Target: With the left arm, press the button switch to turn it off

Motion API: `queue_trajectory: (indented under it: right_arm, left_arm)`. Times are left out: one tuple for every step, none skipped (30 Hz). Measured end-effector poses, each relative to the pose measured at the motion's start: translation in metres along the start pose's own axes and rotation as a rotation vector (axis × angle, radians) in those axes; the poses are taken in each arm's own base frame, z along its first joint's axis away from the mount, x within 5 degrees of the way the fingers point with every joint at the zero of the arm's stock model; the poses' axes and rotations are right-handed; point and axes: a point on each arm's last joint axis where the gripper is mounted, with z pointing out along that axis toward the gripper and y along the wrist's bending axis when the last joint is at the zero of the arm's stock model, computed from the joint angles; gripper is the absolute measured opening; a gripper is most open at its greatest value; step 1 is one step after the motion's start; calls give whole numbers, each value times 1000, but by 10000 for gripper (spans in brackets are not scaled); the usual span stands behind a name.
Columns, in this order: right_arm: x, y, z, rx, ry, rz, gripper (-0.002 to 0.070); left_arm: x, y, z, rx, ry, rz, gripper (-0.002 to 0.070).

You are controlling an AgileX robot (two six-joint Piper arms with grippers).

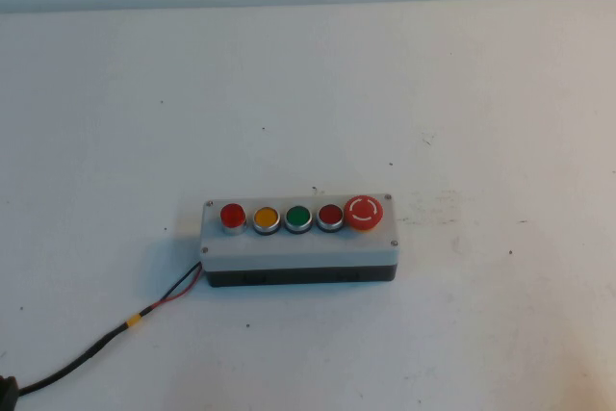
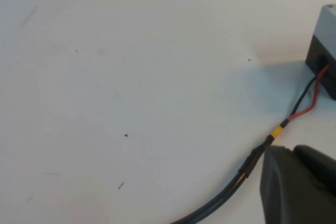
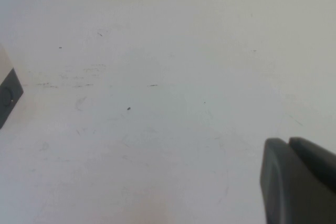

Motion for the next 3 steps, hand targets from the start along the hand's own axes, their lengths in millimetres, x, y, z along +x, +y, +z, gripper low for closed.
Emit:
queue_trajectory:
  right_arm:
    - [0, 0, 0, 0, 0, 0, -17]
    - [0, 0, 0, 0, 0, 0, -16]
    - [0, 0, 0, 0, 0, 0, -16]
  left_arm:
    - [0, 0, 0, 0, 0, 0, -4]
    - [0, 0, 0, 0, 0, 0, -4]
    - [0, 0, 0, 0, 0, 0, -4]
